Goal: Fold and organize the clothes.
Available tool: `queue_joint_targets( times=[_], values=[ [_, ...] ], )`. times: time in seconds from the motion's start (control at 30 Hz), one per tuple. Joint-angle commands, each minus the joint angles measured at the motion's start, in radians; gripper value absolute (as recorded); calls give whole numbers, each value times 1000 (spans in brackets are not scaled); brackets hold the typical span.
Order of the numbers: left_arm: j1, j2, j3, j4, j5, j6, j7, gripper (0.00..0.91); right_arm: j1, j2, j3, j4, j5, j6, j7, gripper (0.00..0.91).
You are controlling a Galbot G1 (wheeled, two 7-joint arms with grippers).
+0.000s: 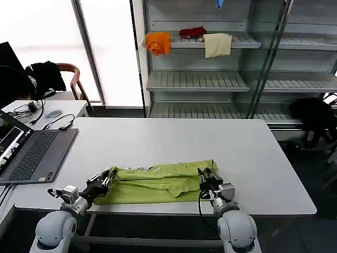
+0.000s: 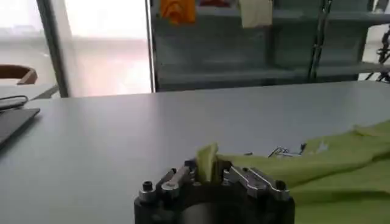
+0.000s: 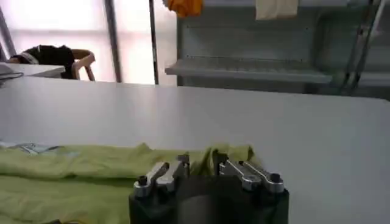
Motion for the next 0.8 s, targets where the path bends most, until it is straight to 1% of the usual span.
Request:
queue_joint_targets(
  times=[0.03,0.13,0.3,0.43,0.47,0.53,0.57,0.6,0.7,0.73,0.8],
  values=[
    [8,-6,-5,-8,16,-6,-10,907,-25,-9,10,-4,-163,44,9,907],
    [11,-12,-17,-24,6,-3,-14,907,-36,-18,15,0,-183,54,15,907],
    [27,-16,-38,-52,-11,0,-20,907,-45,-25,25,21,-182,59,22,907],
    [51,-33,-59,-83,-59,25,-71,907,-51,-25,37,71,-106,73,28,907],
    [58,-37,-61,-91,-70,32,-100,907,-50,-25,41,83,-80,73,31,907],
    [79,-49,-52,-99,-67,26,-164,907,-42,-29,56,109,16,69,36,907],
    [91,-52,-46,-99,-67,12,-218,907,-37,-34,61,125,80,62,42,907],
    [103,-68,-34,-100,-62,5,-250,907,-23,-40,76,138,183,56,48,907],
    [126,-95,-7,-107,-56,-16,-329,907,9,-44,105,150,338,36,55,907],
    [132,-106,-1,-110,-52,-18,-338,907,25,-47,113,147,370,31,59,907],
    [138,-120,15,-120,-42,-32,-381,907,43,-54,116,136,377,32,61,907]
  ],
)
